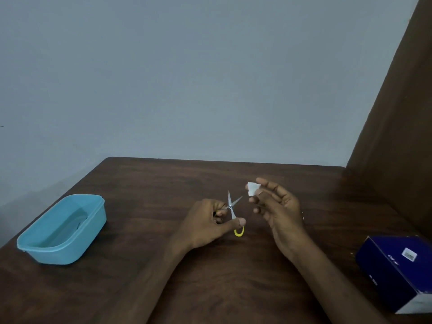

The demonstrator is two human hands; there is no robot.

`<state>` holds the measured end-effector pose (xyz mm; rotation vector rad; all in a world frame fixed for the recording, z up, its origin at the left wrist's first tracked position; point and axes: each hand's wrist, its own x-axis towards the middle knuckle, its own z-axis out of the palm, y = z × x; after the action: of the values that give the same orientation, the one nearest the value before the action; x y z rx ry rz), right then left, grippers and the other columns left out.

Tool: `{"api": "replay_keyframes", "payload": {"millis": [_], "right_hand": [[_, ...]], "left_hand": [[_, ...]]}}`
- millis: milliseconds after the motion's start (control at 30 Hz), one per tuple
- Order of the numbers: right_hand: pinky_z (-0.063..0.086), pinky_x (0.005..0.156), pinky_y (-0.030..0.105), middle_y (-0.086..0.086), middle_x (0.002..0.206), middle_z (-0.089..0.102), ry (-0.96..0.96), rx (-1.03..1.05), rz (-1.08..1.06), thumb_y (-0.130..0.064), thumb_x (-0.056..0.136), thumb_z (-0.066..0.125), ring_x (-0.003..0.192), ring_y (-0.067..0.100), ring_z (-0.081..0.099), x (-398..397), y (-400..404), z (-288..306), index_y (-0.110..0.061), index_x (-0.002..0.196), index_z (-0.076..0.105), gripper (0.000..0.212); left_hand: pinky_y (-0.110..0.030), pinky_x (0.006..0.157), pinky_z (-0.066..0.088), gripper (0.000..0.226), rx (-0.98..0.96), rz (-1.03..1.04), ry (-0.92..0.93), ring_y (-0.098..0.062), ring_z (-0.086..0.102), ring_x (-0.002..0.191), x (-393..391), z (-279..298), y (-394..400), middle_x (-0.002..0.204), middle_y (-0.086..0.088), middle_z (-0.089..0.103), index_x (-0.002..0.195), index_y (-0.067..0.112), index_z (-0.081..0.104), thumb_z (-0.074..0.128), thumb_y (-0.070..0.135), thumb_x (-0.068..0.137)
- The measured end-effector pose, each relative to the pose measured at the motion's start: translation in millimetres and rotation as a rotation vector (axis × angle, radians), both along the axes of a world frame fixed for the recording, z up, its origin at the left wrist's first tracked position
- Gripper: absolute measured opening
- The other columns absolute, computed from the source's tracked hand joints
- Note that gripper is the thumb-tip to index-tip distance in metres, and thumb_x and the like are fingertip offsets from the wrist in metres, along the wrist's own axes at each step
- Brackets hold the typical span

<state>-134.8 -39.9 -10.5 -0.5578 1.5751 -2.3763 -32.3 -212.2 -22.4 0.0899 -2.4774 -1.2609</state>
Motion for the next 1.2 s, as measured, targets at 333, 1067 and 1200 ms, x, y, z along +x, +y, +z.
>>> {"api": "replay_keyframes", "payload": {"millis": [333, 1067, 1200], "right_hand": [[0.062, 0.078, 0.035, 0.018, 0.093, 0.081, 0.167, 0.262, 0.168, 0.006, 0.096, 0.069, 0.083, 0.025, 0.078, 2, -4, -15, -0.005, 0.1, 0.077, 0.015], [0.053, 0.084, 0.043, 0.006, 0.105, 0.084, 0.275, 0.223, 0.051, -0.041, 0.099, 0.054, 0.098, 0.02, 0.077, -2, 4, -2, -0.021, 0.087, 0.088, 0.041], [0.049, 0.081, 0.039, 0.011, 0.109, 0.083, 0.262, 0.184, 0.198, -0.033, 0.1, 0.053, 0.094, 0.019, 0.074, 10, 3, 0, -0.014, 0.088, 0.087, 0.041]], "left_hand": [[-0.032, 0.054, 0.025, 0.075, 0.088, -0.135, -0.032, -0.015, 0.024, 0.054, 4, 7, -1, 0.057, 0.0, 0.027, 0.061, 0.014, 0.024, 0.089, 0.046, 0.082], [-0.029, 0.053, 0.024, 0.075, 0.05, -0.119, -0.087, -0.014, 0.022, 0.053, 9, 15, 6, 0.053, 0.01, 0.026, 0.059, 0.02, 0.021, 0.089, 0.037, 0.087], [-0.031, 0.06, 0.028, 0.032, 0.034, -0.172, -0.054, -0.015, 0.028, 0.057, 9, 16, 7, 0.054, 0.015, 0.024, 0.069, 0.023, 0.063, 0.085, 0.03, 0.092]]}}
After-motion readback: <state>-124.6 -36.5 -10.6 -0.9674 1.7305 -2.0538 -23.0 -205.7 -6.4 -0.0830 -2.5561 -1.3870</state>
